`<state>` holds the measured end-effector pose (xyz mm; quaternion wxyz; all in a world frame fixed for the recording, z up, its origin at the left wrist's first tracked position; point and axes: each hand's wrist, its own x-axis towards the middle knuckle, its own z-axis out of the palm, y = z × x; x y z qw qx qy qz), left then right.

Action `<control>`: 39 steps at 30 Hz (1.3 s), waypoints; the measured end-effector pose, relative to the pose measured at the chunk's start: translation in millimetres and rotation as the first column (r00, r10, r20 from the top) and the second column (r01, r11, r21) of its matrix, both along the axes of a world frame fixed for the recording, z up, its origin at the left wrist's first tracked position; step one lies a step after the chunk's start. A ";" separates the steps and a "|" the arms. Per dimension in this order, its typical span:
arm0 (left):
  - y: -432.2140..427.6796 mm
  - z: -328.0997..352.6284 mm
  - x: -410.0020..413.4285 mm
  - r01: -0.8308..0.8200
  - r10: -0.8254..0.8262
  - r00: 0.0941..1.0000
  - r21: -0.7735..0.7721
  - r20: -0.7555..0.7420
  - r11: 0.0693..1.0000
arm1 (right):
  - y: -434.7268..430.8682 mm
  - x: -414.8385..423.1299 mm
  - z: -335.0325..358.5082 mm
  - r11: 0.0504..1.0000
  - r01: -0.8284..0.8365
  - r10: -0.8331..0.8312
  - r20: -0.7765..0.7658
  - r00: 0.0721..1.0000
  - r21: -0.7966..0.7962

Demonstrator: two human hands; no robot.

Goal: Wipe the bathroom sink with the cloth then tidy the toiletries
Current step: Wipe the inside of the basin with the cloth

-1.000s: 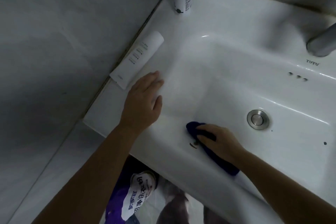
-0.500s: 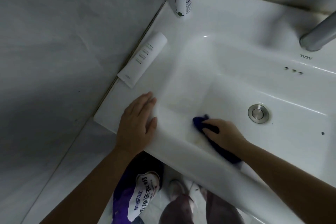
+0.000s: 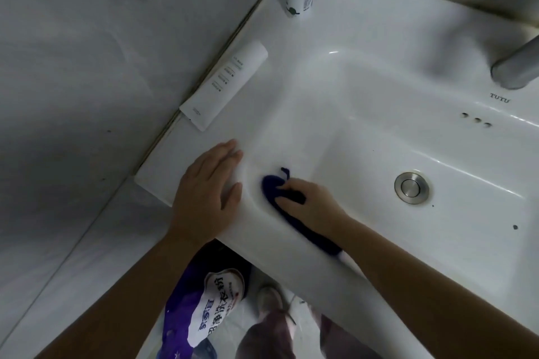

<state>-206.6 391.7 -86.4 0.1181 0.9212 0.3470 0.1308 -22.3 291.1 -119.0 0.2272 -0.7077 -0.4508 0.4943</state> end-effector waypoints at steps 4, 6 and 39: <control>-0.2 1.6 0.6 -0.005 0.005 1.000 0.002 0.000 1.000 | -44.7 28.2 2.2 0.998 0.029 -0.027 0.037 0.999 -0.050; -0.9 0.0 0.4 -0.011 0.011 1.000 0.002 0.004 1.000 | -43.6 35.4 -6.3 0.992 0.110 -0.091 0.250 0.964 -0.064; -1.2 1.9 0.4 -0.035 0.035 0.999 -0.048 0.007 0.998 | -27.2 9.3 18.6 0.993 -0.054 0.065 -0.106 0.992 0.104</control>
